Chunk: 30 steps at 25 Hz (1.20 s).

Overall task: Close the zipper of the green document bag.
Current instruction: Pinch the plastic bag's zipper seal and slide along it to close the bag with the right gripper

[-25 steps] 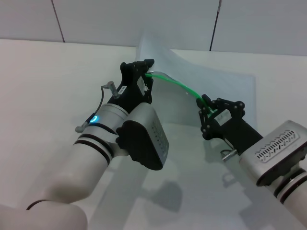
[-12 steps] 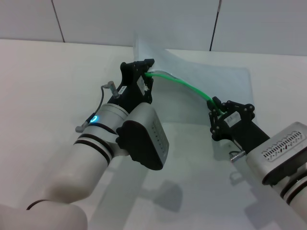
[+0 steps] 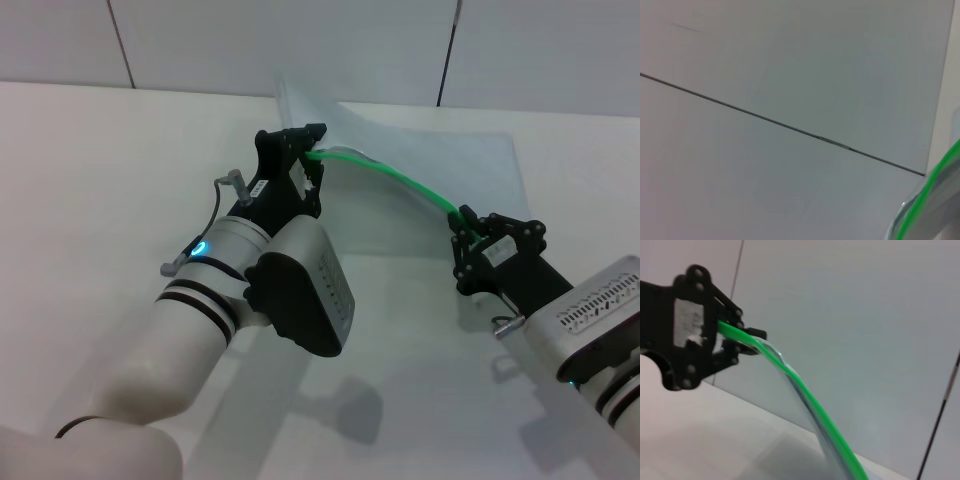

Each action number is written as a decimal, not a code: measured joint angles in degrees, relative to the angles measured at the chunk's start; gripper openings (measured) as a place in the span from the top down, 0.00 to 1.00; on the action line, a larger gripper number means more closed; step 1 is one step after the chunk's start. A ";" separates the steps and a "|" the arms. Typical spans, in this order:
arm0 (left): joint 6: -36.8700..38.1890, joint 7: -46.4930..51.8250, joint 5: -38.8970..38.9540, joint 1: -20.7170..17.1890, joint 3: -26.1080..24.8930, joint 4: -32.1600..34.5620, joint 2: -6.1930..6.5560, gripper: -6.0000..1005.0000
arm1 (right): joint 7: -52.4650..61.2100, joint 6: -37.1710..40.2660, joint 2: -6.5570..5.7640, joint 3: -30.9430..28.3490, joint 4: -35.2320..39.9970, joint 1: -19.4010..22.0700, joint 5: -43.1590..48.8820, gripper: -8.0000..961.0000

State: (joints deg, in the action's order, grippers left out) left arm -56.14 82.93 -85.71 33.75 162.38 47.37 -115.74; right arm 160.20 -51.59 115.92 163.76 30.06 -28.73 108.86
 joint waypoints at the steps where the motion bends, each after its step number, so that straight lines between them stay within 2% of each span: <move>1: 0.04 0.08 0.00 0.00 0.03 0.00 0.00 0.92 | 0.00 0.01 0.00 0.04 -0.13 0.05 -0.27 0.91; 30: 0.34 -0.02 0.02 0.00 0.14 0.00 0.00 0.92 | 0.02 0.02 0.00 -0.18 -3.48 1.41 -4.19 0.91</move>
State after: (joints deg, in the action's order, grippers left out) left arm -55.80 82.91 -85.69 33.75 162.51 47.37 -115.74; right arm 160.23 -51.57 115.92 163.58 26.58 -27.32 104.67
